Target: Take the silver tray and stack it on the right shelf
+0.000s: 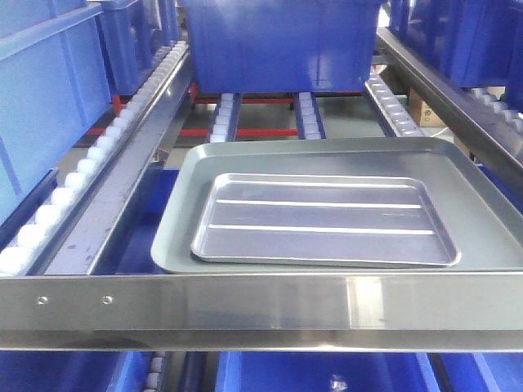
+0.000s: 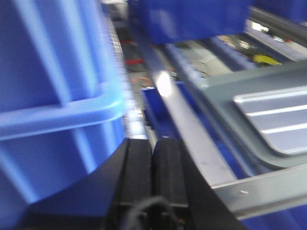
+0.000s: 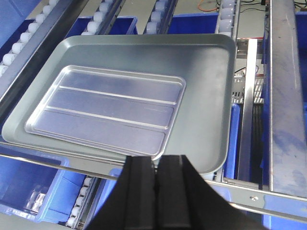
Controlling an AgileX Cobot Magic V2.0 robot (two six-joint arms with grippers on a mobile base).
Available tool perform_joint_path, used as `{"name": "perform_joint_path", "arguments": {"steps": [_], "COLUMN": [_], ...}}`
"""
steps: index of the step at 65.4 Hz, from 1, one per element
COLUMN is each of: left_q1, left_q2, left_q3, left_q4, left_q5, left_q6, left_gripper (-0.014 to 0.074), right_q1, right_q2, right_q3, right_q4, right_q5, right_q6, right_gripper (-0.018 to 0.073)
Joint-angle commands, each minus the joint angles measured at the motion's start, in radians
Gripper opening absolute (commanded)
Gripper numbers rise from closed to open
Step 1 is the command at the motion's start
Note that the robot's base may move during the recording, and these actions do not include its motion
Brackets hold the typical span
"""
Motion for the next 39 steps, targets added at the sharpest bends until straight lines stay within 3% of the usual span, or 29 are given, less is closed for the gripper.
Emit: {"name": "perform_joint_path", "arguments": {"steps": [1,3,5,12,39], "left_q1": [0.085,0.116,0.146,0.183,0.179], "left_q2": [-0.014,-0.014,-0.019,-0.021,-0.021], "left_q3": [0.026,0.045,0.042,0.042,0.042], "left_q4": [-0.020,-0.020,-0.020,-0.020,-0.020], "left_q5": [-0.175,-0.215,-0.186,-0.199,-0.199], "left_q6": [0.001,0.001,0.001,0.001,0.001], "left_gripper": [-0.0092,-0.0092,-0.0092,-0.0092,-0.0092], "right_q1": [-0.006,-0.006,-0.006,-0.006,-0.006], "right_q2": [0.003,0.003,0.003,0.003,0.003], "right_q3": [-0.029,-0.029,-0.029,-0.029,-0.029], "right_q4": [-0.019,-0.019,-0.019,-0.019,-0.019], "right_q5": [-0.087,-0.087,-0.087,-0.087,-0.087], "right_q6": [-0.013,-0.013,-0.013,-0.013,-0.013], "right_gripper": [0.0053,0.0053,0.0053,0.0053,0.0053]}}
